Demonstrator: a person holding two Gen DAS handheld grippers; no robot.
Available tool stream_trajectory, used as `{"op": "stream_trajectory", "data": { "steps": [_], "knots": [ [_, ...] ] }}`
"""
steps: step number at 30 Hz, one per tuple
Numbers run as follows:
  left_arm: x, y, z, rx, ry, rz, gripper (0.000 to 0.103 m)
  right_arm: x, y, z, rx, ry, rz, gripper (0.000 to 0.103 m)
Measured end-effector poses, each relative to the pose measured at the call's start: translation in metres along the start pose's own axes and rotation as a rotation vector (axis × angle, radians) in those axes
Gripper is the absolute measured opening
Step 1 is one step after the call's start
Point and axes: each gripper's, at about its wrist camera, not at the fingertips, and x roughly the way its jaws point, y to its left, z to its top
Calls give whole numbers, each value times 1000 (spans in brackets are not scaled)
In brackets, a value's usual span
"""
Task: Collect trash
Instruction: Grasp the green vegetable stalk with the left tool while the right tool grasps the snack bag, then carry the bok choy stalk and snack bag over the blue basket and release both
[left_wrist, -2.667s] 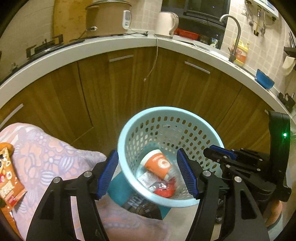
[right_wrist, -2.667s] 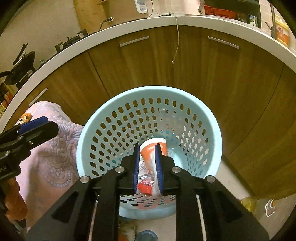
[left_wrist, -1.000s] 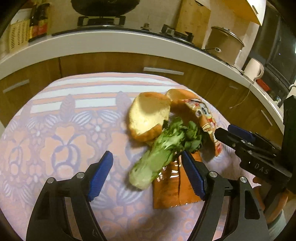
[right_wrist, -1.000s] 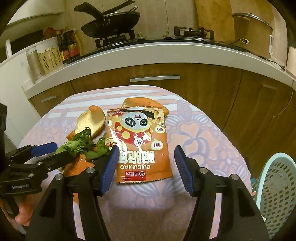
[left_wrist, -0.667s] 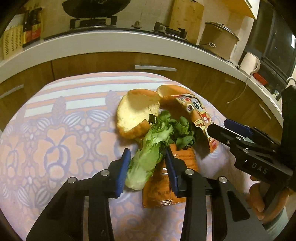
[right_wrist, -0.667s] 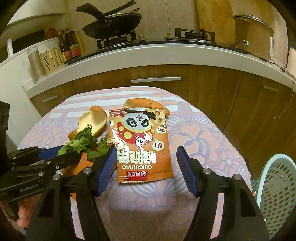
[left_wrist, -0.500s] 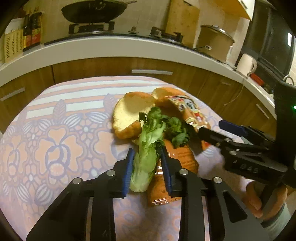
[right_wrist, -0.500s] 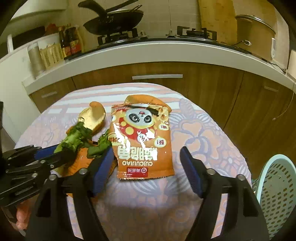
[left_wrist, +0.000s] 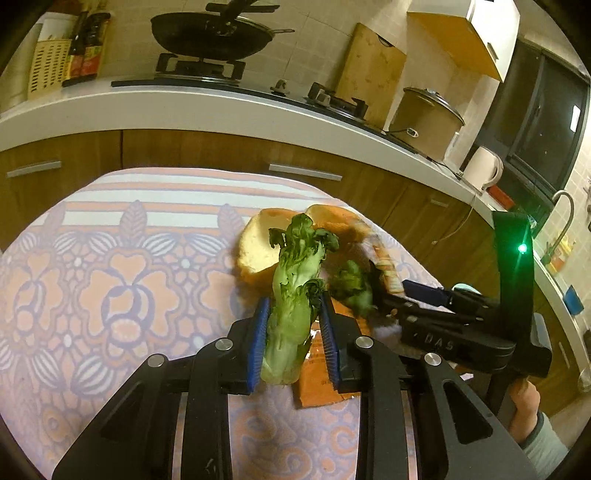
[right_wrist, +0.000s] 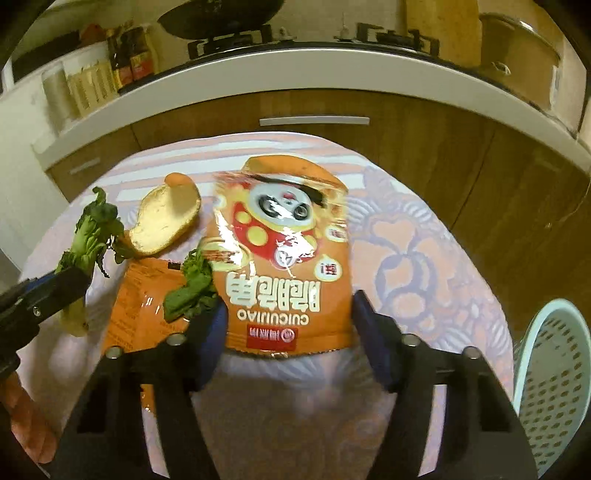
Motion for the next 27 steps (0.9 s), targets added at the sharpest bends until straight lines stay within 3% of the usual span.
{"op": "stream_trajectory", "data": {
  "steps": [1,3,6,15,20,27],
  "knots": [
    [0,0,0,-1,0,-1,25,-1,-2,-1,10,-2,8,41],
    [-1,1,0,-3,-1,-3,25,-4,-5,-3,26,-6,27,19],
    [-2,1,0,-2,-6,-6,25,-11,-7,-6,35,-19,44,10],
    [-5,-4,-3,6,-9,-7,25,-40,-15,-33,28,-33,61,9],
    [-7,-12,-2,28,-25,-25,25,-67,-19,-44,-3,-65,23,9],
    [-17,-56,6,114,-28,-93,25,-108,-49,-50,21,-79,-44,9]
  ]
}}
